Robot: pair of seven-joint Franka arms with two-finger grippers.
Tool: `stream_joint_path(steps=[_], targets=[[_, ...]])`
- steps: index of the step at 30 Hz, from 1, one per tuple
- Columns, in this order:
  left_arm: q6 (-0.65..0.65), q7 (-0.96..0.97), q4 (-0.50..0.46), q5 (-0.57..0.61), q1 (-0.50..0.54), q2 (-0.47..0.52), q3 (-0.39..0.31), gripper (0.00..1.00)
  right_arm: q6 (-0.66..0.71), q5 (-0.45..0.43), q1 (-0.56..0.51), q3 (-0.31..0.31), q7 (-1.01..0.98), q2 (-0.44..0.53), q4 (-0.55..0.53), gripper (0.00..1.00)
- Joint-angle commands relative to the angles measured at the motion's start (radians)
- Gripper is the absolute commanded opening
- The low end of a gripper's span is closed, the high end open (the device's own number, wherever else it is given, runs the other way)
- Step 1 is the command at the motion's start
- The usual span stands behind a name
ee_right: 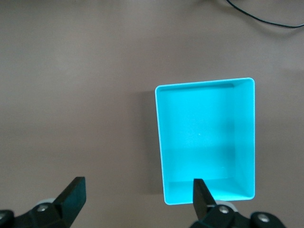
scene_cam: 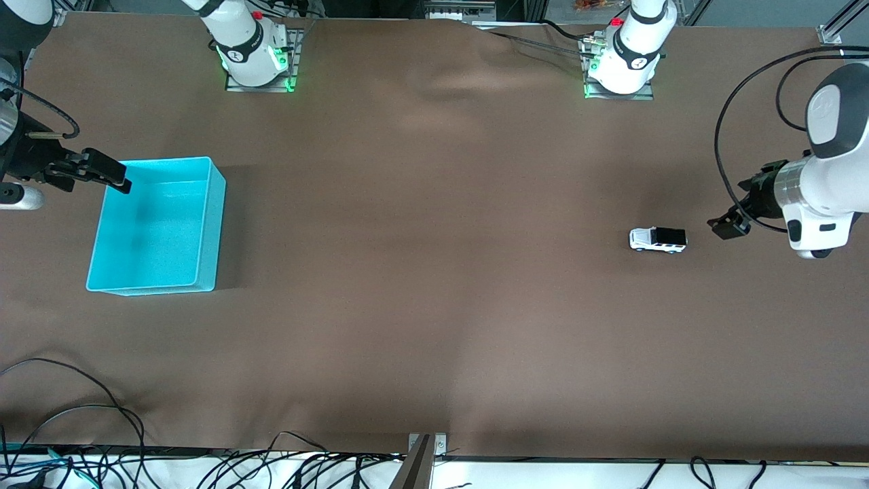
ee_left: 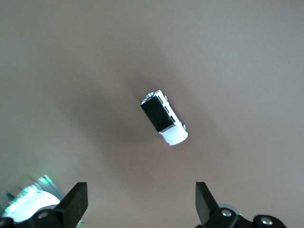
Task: Wind and store white jeep toy
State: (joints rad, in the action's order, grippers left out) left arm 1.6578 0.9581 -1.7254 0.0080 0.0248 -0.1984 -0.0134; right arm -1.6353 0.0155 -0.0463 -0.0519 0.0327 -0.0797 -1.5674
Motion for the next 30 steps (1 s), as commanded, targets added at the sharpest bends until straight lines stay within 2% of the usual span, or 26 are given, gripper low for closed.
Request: stream_joint_path(steps=[1, 11, 16, 25, 30], targets=[[0.126, 0.183, -0.130, 0.007, 0.004, 0.017, -0.002, 1.00, 0.009, 0.001, -0.003, -0.002, 0.007, 0.004, 0.013, 1.00], [0.492, 0.422, -0.381, 0.007, 0.038, 0.014, -0.003, 1.00, 0.011, 0.003, -0.001, -0.003, 0.009, 0.004, 0.012, 1.00], [0.658, 0.470, -0.482, 0.007, 0.055, -0.004, -0.003, 1.00, 0.011, 0.003, -0.003, -0.003, 0.009, 0.004, 0.012, 1.00], [0.842, 0.585, -0.510, 0.007, 0.057, -0.130, -0.002, 1.00, 0.009, 0.001, -0.001, -0.003, 0.009, 0.004, 0.013, 1.00], [0.863, 0.603, -0.510, 0.007, 0.047, -0.164, 0.000, 0.99, 0.011, 0.003, -0.003, 0.001, 0.007, 0.004, 0.013, 1.00]])
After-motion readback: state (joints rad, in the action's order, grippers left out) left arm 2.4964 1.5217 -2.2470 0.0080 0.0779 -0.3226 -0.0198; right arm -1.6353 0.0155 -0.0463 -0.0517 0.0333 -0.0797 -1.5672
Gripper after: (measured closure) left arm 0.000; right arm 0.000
